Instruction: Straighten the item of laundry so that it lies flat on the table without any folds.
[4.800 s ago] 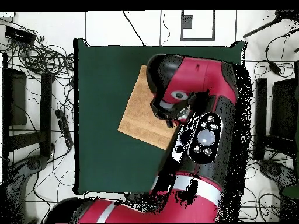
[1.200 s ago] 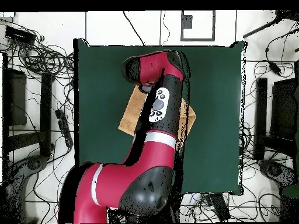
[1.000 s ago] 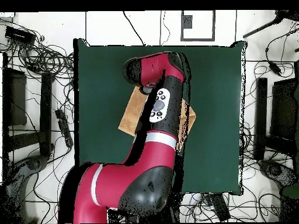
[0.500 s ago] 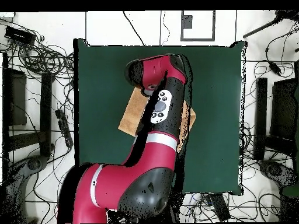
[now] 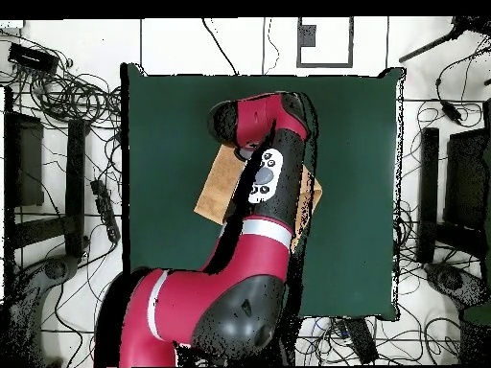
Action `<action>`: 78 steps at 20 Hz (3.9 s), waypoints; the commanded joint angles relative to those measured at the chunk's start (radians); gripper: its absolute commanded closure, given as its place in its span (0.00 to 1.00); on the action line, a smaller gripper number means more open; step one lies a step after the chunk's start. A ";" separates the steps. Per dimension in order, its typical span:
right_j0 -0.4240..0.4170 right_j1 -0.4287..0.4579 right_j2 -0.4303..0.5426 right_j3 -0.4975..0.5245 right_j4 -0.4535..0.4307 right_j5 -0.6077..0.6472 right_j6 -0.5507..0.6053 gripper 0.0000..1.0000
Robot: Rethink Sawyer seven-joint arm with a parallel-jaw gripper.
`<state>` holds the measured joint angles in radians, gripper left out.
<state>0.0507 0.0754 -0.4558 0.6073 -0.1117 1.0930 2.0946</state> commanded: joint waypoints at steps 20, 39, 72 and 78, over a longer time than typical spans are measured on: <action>-0.029 0.108 -0.071 0.067 -0.189 -0.065 0.071 0.00; 0.026 0.015 -0.152 0.099 -0.356 -0.075 0.032 0.00; -0.123 -0.152 0.243 0.348 0.101 0.098 0.009 0.00; -0.135 -0.149 0.290 0.382 0.128 0.037 0.035 0.00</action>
<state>-0.1000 -0.0988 -0.3532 0.8169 -0.0615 1.1353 2.0946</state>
